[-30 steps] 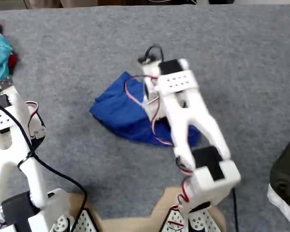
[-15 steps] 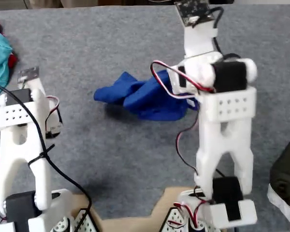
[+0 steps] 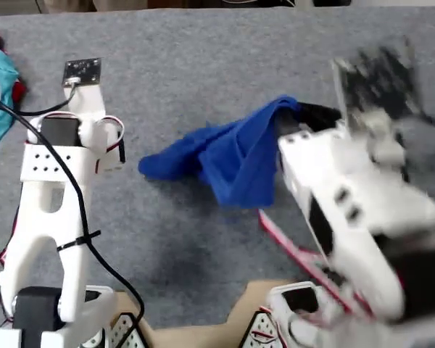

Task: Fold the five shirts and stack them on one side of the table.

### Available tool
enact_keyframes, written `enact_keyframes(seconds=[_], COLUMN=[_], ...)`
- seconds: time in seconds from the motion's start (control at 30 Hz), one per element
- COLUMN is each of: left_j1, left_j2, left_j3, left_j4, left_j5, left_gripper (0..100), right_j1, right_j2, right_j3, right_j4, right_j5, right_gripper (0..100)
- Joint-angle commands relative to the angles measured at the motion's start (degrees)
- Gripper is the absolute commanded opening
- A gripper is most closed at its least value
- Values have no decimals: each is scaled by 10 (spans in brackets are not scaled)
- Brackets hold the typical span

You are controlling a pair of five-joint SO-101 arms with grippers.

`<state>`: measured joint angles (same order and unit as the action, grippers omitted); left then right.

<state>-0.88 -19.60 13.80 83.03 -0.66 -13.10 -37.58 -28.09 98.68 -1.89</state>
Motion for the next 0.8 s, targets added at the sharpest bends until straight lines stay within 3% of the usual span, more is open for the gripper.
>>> enact_keyframes(seconds=[0.0,0.27,0.5,0.77], left_j1=[8,12,114,194], left_j2=[-2,-2,-1,15], left_j3=[-13,19,52,98], left_j4=[-10,-11,-12,-142], left_j5=[4,4,3,4], left_gripper=[19,19,19,19], right_j1=[-5,55,103,247], right_j2=[-29,-70,-90,-87], right_j3=[23,248,449,597], right_j4=[-22,-23,-82,-185], right_j5=[6,63,97,199], right_gripper=[5,5,5,7])
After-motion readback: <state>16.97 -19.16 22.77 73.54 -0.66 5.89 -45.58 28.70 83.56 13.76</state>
